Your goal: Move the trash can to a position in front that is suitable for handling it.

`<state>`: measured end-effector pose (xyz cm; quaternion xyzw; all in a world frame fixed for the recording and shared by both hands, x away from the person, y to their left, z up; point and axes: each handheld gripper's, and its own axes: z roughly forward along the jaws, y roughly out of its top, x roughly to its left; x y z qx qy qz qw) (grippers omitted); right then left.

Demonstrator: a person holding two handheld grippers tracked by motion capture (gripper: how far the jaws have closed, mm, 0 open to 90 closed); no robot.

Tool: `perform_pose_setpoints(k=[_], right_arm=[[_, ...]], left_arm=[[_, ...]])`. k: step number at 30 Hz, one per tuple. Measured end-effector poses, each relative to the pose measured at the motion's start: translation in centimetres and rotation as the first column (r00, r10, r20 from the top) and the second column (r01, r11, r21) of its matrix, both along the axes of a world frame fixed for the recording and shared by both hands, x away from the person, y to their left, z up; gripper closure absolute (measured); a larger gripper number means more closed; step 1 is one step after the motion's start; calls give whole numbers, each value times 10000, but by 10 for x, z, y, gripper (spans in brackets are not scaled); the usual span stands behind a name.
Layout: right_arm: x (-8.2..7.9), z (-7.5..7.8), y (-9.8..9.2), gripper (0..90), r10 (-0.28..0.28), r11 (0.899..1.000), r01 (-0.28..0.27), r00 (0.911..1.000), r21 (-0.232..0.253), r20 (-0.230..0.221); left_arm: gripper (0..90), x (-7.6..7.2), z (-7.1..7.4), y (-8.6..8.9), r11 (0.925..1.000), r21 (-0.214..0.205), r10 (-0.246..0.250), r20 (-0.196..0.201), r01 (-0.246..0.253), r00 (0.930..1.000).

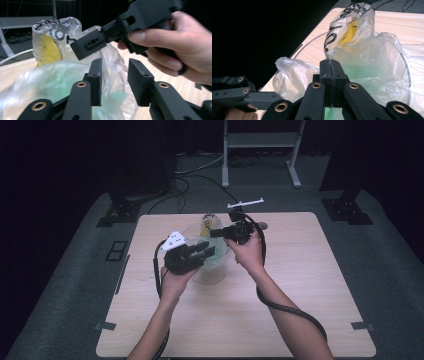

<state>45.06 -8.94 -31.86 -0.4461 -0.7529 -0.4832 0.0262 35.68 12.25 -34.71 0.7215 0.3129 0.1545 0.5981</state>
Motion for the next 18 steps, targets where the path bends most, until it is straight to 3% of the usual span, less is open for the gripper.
perform_pose_setpoints(k=[8,12,14,16,18], right_arm=[[1,-2,-6,900,-188,9993,190,9998,337,-59],[2,0,-11,900,-297,9983,299,9996,502,-38],[3,2,-13,900,-388,9974,388,9992,607,-14],[3,4,-17,900,-450,9965,446,9990,706,39],[4,7,-20,900,-516,9947,514,9987,889,6]], left_arm=[[462,-19,5,13,9978,-655,95,404,-68,9991],[411,-23,5,21,9986,-421,354,470,-334,9983],[316,-25,2,23,9964,17,841,464,-843,9954],[267,-26,-3,25,9953,-51,965,264,-964,9950],[202,-25,-4,27,9938,205,1088,167,-1092,9939]])
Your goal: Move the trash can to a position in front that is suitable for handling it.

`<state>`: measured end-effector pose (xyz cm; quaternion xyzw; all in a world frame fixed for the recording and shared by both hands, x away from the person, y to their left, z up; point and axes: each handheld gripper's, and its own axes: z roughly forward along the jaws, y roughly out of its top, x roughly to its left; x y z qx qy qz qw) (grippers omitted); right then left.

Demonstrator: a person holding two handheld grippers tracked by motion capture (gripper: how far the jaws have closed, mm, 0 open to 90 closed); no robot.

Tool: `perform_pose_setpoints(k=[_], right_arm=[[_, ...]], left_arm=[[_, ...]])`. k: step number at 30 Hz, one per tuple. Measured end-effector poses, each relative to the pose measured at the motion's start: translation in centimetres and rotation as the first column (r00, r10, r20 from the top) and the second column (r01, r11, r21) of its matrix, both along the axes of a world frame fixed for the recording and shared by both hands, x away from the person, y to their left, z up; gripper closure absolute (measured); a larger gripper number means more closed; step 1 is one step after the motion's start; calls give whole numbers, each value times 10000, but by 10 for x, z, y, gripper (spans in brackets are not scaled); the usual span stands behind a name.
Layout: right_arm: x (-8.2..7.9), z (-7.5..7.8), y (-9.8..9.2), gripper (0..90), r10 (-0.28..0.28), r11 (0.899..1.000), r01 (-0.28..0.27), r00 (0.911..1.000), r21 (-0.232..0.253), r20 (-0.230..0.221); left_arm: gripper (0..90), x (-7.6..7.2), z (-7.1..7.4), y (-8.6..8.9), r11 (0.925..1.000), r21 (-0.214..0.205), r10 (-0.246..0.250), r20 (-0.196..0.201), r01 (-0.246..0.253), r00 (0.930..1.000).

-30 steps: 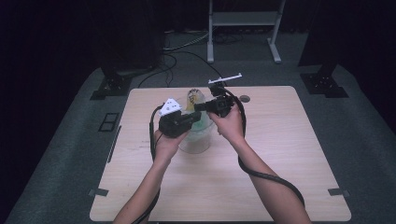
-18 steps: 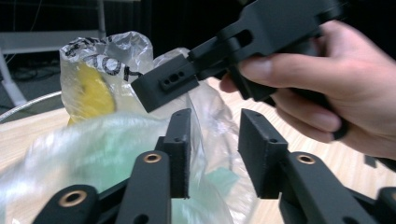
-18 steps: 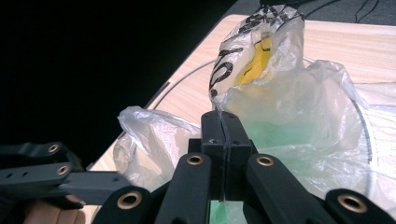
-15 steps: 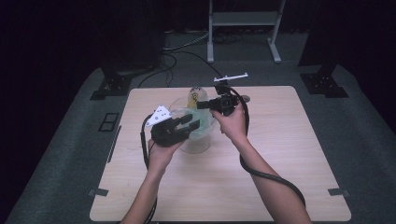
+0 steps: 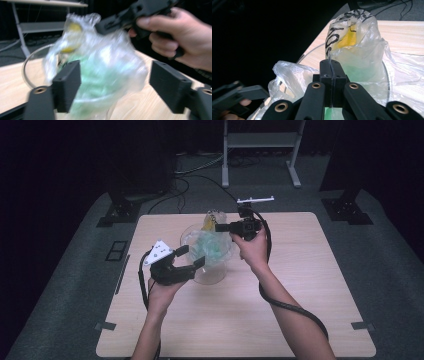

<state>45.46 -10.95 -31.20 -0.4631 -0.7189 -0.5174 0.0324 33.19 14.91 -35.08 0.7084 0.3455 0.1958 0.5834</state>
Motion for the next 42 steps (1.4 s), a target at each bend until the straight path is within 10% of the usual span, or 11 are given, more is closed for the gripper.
perform_pose_setpoints(k=[11,14,28,42], right_arm=[[-10,16,-21,900,-113,9939,72,9992,1096,372],[-14,25,-26,900,-109,9924,40,9984,1228,561],[-25,56,-57,900,-207,9835,-28,9916,1811,1278],[-28,49,-96,900,-790,9775,544,9903,2040,1145]], left_arm=[[148,-3,-9,25,9983,-393,412,-385,-427,9984],[83,0,-12,32,9933,-1076,342,-850,-433,9958],[82,4,-19,32,9953,-792,467,-1123,-558,9926],[83,6,-23,36,9943,-772,636,-1290,-740,9896]])
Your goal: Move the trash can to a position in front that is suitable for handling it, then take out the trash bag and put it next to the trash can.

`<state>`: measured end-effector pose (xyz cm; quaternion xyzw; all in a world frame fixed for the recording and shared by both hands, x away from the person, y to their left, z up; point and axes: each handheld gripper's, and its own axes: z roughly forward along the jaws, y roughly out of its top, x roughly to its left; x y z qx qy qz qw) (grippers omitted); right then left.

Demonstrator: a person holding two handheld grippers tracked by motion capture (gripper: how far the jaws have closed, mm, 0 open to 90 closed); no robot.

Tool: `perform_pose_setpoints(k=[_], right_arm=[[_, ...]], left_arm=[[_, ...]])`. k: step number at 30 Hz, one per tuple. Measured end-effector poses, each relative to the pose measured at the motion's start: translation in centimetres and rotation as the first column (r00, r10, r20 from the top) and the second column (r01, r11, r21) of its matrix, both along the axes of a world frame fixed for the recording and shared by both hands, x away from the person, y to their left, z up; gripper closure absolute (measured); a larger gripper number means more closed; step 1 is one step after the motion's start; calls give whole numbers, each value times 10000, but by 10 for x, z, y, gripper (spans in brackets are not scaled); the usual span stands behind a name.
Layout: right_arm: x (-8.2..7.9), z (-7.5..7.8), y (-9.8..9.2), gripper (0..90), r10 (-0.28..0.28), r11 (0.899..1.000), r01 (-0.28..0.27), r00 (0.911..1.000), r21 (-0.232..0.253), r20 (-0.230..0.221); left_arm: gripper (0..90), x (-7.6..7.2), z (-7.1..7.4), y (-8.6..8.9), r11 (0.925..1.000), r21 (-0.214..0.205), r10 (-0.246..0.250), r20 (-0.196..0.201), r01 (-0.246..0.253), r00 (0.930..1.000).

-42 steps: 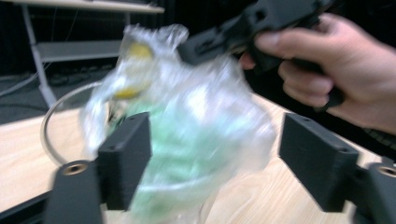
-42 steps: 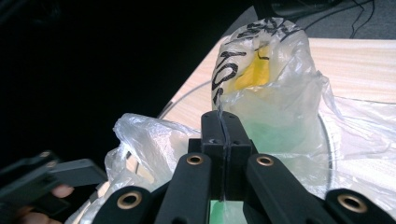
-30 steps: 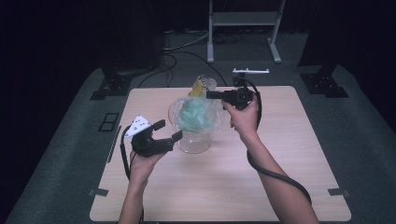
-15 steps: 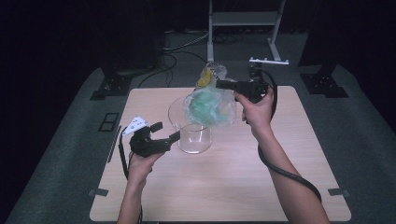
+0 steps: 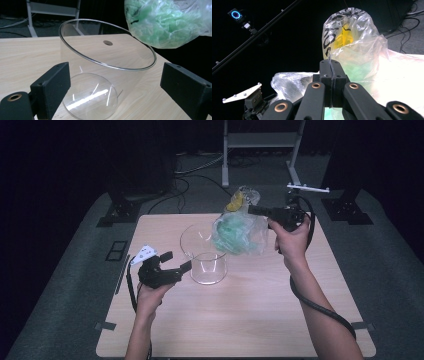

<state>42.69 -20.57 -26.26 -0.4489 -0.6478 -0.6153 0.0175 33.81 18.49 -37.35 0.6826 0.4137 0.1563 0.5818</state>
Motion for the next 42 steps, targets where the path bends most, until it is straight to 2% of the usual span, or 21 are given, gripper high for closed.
perform_pose_setpoints(k=[12,25,29,35,42], right_arm=[[-3,-3,-28,900,-540,9985,539,9985,-93,-102],[1,-28,-57,900,-1069,9942,1076,9924,84,-614],[2,-34,-61,900,-1191,9928,1199,9901,70,-750],[3,-47,-62,900,-1241,9923,1239,9870,-80,-1023],[9,-63,-59,900,-1307,9914,1292,9823,-202,-1338]], left_arm=[[82,2,-4,1,10000,54,-61,-122,62,9999],[83,3,-5,3,10000,-36,49,-222,-50,9997],[83,3,-5,3,10000,-69,66,-265,-68,9996],[83,1,-1,3,10000,-51,66,-89,-66,9999],[83,1,-3,5,9999,-108,120,-156,-121,9998]])
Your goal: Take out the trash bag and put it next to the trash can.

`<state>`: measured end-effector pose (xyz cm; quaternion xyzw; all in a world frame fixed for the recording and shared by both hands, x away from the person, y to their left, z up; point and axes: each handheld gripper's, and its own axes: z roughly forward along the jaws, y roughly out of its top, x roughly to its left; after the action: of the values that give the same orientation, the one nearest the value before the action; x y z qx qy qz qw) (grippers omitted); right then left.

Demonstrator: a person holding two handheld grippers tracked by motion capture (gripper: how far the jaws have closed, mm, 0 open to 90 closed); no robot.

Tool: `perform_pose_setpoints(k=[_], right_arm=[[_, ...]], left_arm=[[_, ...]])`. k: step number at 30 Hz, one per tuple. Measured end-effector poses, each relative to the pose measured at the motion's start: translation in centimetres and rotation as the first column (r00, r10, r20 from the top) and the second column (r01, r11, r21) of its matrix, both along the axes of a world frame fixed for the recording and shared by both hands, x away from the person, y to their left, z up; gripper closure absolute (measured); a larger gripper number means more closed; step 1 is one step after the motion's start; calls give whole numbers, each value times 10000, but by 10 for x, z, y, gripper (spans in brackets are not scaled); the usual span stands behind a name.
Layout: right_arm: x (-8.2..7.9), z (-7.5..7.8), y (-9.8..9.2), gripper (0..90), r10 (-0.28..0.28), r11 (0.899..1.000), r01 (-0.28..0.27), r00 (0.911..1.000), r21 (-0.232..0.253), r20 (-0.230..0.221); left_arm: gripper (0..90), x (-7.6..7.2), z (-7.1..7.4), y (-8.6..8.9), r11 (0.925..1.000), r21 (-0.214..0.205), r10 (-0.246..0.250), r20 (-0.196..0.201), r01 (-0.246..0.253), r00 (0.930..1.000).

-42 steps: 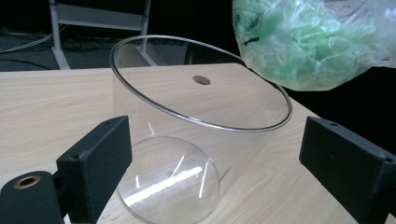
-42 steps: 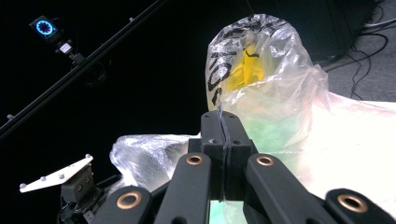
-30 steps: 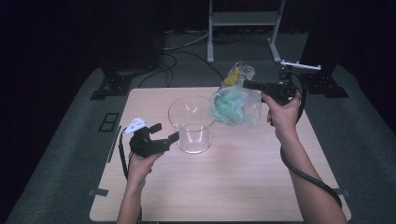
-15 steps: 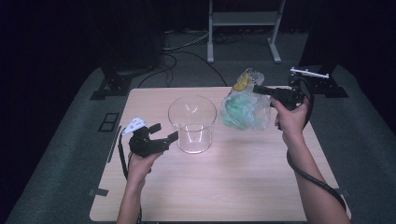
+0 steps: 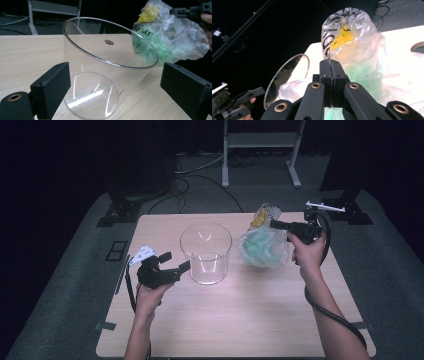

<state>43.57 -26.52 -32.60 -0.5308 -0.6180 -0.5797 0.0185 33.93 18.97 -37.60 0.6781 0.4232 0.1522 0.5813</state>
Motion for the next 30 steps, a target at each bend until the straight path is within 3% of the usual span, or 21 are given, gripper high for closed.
perform_pose_setpoints(k=[12,20,24,30], right_arm=[[12,-44,16,896,134,9993,-164,9960,-335,-885],[16,-67,28,869,271,9956,-394,9894,-847,-1425],[17,-69,26,812,220,9944,-374,9882,-990,-1518],[18,-57,18,698,406,9944,-525,9912,-920,-1259]], left_arm=[[83,0,-1,-1,10000,53,2,-54,-1,10000],[83,-1,1,3,9999,-96,143,2,-143,9999],[83,-1,2,5,9998,-98,193,20,-193,9998],[83,0,3,8,9993,-287,241,-37,-242,9997]])
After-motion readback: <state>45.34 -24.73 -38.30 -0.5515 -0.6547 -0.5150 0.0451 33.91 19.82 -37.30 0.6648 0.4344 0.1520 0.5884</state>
